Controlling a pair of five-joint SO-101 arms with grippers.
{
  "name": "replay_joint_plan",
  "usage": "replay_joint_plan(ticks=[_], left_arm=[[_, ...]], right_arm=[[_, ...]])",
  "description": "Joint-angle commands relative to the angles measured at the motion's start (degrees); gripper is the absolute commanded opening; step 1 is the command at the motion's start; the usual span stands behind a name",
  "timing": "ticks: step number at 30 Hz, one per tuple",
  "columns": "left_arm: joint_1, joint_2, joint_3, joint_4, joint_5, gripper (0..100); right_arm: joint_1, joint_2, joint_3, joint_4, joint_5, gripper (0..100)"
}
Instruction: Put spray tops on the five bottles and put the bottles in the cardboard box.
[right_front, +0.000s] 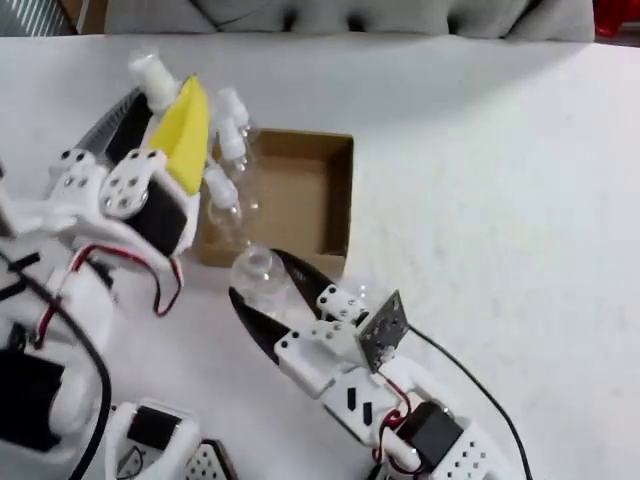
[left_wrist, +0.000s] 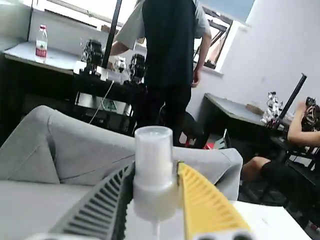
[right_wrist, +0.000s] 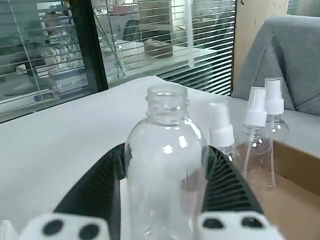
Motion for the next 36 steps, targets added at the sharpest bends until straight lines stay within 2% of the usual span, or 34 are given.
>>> replay_joint_plan(ticks=[1, 11, 17, 24, 36], left_arm=[[0.84, -3.74, -2.11, 1.05, 0.70, 2], [8.13, -5.05, 0.44, 3.25, 0.79, 2], [8.13, -5.49, 3.87, 3.25, 0.79, 2], [8.13, -12.00, 9.05, 2.73, 0.35, 2], [8.66, -18.51, 24.70, 2.81, 0.62, 2]], right_arm=[[-0.31, -0.57, -0.44, -1.10, 0.18, 1.6], [-0.31, -0.48, 0.26, -1.36, 0.18, 1.6], [-0.31, -0.48, 0.79, -1.54, 0.18, 1.6], [-0.31, -0.48, 0.79, -1.54, 0.18, 1.6], [-0.31, -0.48, 0.97, -1.54, 0.26, 1.6]])
